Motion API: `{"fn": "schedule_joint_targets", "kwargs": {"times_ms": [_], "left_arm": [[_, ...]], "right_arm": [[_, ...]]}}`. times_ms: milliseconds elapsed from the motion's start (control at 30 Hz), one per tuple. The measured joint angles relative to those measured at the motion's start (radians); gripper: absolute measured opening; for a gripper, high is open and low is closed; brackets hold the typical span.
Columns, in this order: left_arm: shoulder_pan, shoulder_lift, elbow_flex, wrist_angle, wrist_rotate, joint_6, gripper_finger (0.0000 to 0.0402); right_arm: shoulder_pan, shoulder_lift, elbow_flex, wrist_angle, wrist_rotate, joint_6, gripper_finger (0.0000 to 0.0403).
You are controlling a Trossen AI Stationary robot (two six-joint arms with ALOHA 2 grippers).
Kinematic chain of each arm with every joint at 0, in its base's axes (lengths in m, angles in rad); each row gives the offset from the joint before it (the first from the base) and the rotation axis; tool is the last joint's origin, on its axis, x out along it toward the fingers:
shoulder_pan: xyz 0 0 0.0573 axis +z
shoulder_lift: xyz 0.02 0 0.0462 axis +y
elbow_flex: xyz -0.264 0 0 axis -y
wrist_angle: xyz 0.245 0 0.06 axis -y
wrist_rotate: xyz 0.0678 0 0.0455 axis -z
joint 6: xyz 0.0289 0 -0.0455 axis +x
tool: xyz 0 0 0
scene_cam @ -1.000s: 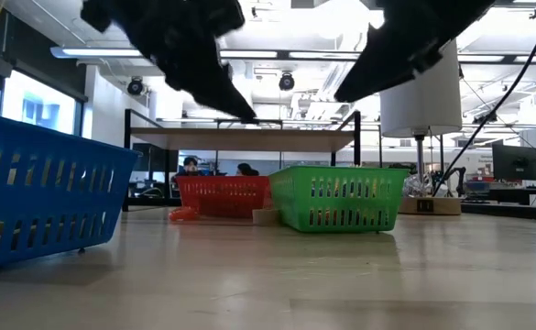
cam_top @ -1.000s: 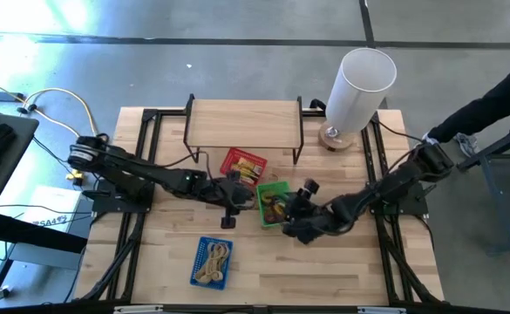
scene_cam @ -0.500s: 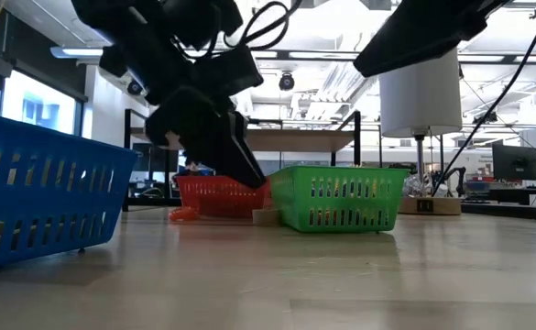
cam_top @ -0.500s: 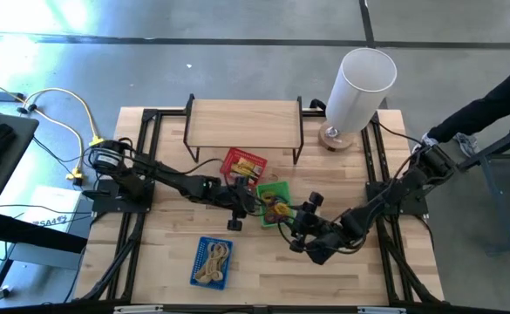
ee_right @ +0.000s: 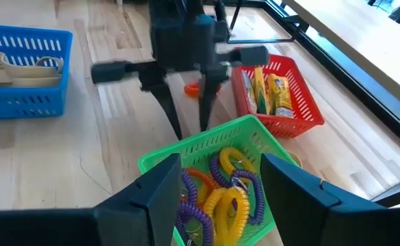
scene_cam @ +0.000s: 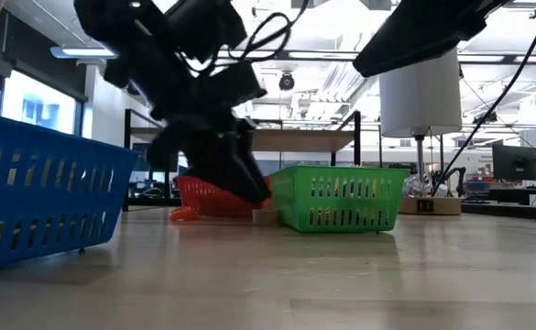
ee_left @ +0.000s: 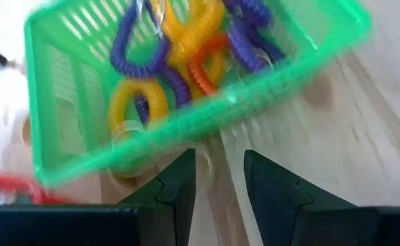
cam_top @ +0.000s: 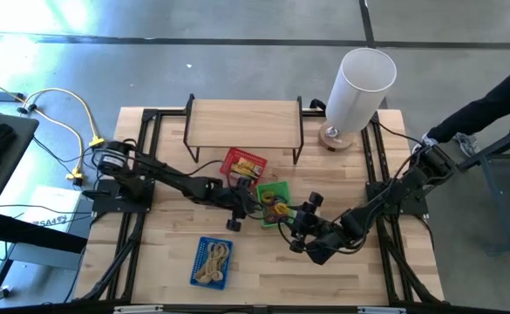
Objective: Pick & Place Office Desk Supplies
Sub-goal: Put the brown rubber band into the blue bin
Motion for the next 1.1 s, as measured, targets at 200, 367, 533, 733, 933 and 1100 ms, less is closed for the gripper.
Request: {"fn": "schedule_joint_targets", "kwargs": {"times_ms": [200, 367, 533, 733, 933, 1100], "left_arm": [[0.018, 0.015, 0.002, 0.014, -0.003, 0.001, 0.0116], [0.026, 0.02, 0.002, 0.061, 0.001, 0.0, 0.0116], [0.032, 0.05, 0.002, 0.083, 0.014, 0.001, 0.0116], [0.032, 0.065, 0.001, 0.063, 0.014, 0.011, 0.0116], [0.032, 0.071, 0.001, 0.06, 0.016, 0.019, 0.0116], [0.032, 0.071, 0.002, 0.042, 0.016, 0.026, 0.0116]], "right_arm": [[-0.003, 0.0, 0.0, 0.013, -0.005, -0.001, 0.019], [-0.002, 0.0, 0.0, 0.02, -0.012, -0.001, 0.019], [-0.002, 0.0, 0.0, 0.024, -0.018, -0.001, 0.019], [-0.002, 0.0, 0.0, 0.028, -0.023, -0.004, 0.019], [-0.002, 0.0, 0.0, 0.03, -0.024, -0.005, 0.019], [-0.002, 0.0, 0.0, 0.026, -0.027, -0.005, 0.019]]}}
